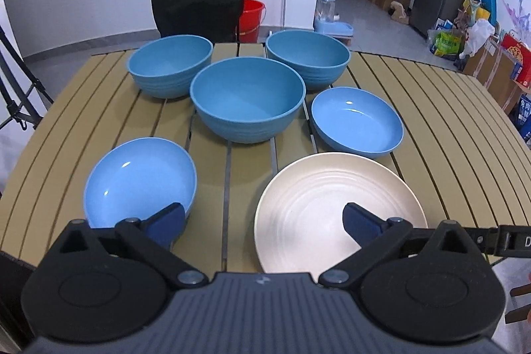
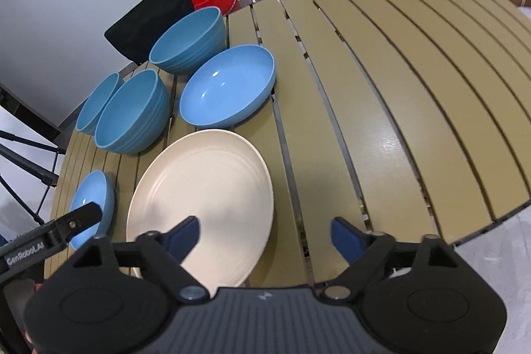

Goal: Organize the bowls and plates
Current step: 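Lower the cream plate onto the table and open both grippers, then move both grippers toward the light-blue shallow plate beside the bowls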

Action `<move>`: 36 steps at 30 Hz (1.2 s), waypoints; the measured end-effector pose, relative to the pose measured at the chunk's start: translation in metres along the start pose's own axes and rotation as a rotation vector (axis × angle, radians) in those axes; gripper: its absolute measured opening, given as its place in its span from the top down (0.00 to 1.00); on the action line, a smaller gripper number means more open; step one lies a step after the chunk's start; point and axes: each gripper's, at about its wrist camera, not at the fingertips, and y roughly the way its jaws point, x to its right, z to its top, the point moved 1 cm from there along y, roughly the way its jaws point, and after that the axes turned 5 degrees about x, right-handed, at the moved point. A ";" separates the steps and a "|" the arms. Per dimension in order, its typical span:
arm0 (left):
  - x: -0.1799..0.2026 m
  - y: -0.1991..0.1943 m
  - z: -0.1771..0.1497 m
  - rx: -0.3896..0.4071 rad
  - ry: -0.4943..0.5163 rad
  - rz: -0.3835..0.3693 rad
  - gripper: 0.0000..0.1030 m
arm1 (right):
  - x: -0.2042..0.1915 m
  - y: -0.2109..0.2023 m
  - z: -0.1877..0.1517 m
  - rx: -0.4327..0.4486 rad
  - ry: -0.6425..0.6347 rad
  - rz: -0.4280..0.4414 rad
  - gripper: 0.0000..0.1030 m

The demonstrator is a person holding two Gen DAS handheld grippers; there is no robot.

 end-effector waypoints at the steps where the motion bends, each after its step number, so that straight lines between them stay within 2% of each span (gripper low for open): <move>1: -0.002 -0.005 -0.002 0.004 -0.008 0.000 0.00 | -0.002 -0.004 -0.001 0.009 -0.011 -0.007 0.07; 3: -0.006 -0.013 -0.005 0.006 -0.019 0.000 0.00 | -0.007 -0.013 -0.004 0.027 -0.033 -0.014 0.00; 13: -0.037 -0.044 -0.018 0.013 -0.051 0.008 0.00 | -0.037 -0.037 -0.022 0.051 -0.111 -0.020 0.00; 23: -0.062 -0.069 -0.023 0.060 -0.063 0.024 0.00 | -0.070 -0.053 -0.037 0.068 -0.172 -0.011 0.00; 36: -0.092 -0.088 -0.026 0.098 -0.087 0.035 0.00 | -0.105 -0.056 -0.051 0.077 -0.227 -0.015 0.00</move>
